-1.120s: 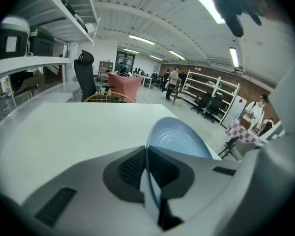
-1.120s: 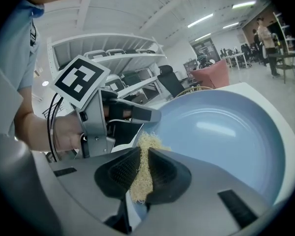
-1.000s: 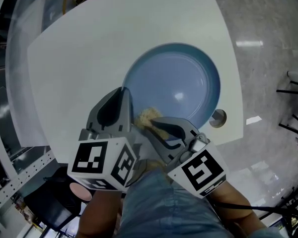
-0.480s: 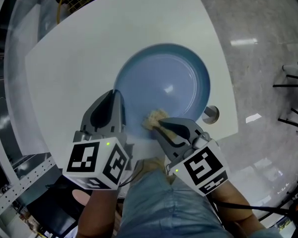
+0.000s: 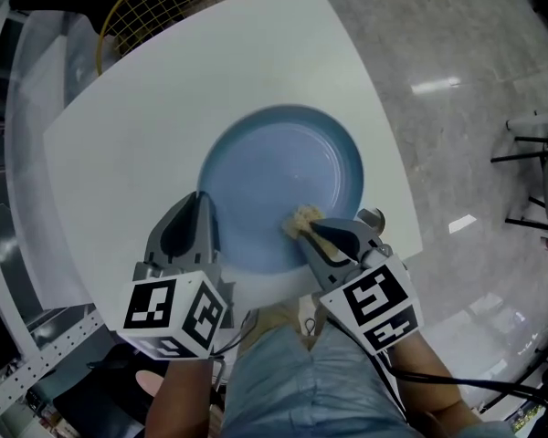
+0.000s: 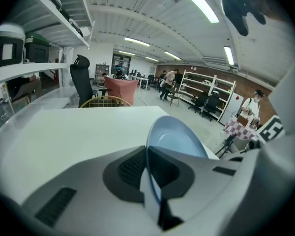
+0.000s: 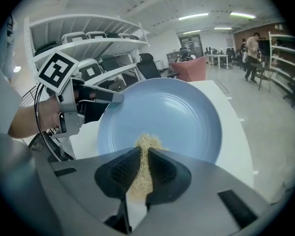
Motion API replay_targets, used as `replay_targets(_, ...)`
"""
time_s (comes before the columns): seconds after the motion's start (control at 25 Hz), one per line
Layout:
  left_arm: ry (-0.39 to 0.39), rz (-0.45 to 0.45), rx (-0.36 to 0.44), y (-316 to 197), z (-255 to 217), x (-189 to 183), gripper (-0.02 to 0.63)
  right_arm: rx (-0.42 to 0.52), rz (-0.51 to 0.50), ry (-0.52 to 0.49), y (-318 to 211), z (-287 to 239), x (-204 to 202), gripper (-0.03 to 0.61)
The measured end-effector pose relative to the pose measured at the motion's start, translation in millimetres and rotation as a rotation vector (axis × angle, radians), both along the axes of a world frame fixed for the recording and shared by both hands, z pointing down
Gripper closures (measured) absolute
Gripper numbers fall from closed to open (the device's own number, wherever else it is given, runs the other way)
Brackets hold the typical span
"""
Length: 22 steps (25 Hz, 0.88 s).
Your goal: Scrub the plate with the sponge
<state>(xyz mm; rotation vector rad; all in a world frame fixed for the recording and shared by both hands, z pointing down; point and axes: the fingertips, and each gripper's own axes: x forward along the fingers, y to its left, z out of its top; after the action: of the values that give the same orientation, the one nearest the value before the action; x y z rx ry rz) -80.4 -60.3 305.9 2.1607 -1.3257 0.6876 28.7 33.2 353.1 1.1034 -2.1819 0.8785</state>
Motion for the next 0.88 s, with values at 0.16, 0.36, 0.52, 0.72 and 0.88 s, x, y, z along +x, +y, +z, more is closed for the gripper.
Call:
replay_targets(0.16, 0.001, 0.001, -0.003, 1, -1, -5, 0.591, 0.008, 0.06, 0.035, -10, 1, 12, 0.524)
replay_targets(0.36, -0.008, 0.024, 0.009, -1, -3, 0, 0.591, 0.031, 0.128, 0.071, -24, 2, 32, 0.523)
replay_targets(0.52, -0.007, 0.035, 0.009, -3, -4, 1, 0.591, 0.047, 0.182, 0.091, -37, 2, 46, 0.523)
replay_targets(0.72, -0.007, 0.048, 0.007, -4, -4, 3, 0.591, 0.082, 0.248, 0.114, -55, 0, 61, 0.523)
replay_targets(0.88, -0.003, 0.054, 0.001, -3, -5, 4, 0.591, 0.117, 0.296, 0.135, -71, -2, 71, 0.523)
